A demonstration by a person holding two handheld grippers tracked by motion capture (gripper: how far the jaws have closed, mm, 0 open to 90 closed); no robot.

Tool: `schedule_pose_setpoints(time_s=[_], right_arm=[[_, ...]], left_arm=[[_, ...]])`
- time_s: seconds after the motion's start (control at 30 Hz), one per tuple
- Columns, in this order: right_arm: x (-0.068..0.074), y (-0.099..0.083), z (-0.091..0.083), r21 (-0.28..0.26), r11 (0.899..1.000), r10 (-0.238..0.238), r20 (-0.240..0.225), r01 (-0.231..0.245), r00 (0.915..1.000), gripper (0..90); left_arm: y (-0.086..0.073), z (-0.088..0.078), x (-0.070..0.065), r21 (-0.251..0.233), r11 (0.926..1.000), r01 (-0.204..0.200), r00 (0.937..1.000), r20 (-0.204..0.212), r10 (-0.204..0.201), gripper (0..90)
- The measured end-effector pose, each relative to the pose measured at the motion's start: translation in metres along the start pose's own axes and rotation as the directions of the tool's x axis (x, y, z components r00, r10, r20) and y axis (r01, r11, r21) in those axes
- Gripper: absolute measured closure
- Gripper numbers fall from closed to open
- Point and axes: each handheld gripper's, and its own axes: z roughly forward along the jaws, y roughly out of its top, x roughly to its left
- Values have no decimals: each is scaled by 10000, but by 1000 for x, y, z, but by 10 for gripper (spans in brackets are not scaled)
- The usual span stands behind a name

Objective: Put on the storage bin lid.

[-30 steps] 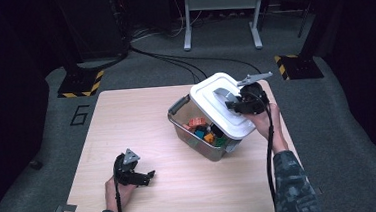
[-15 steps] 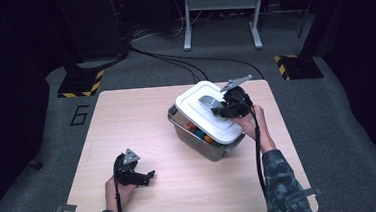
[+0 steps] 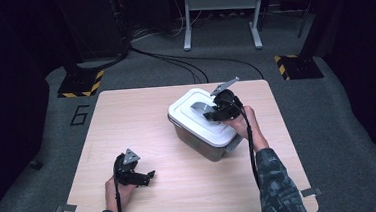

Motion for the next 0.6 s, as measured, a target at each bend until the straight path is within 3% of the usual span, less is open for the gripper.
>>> schedule_pose_setpoints(time_s=[0.37, 0.5, 0.6], right_arm=[[3, 0, 8, 180, 9998, -121, -110, 123, 9999, 672], [6, 0, 9, 262, 9991, -331, -8, 331, 9995, 672], [8, -1, 9, 259, 9994, -216, 78, 214, 9997, 671]], left_arm=[[0, 0, 0, -60, 10000, 18, 10000, -26, -18, 2], [0, 0, 0, -5, 10000, 15, 10000, -29, -15, 3], [0, 0, 0, -32, 10000, 10, 10000, -46, -10, 3]])
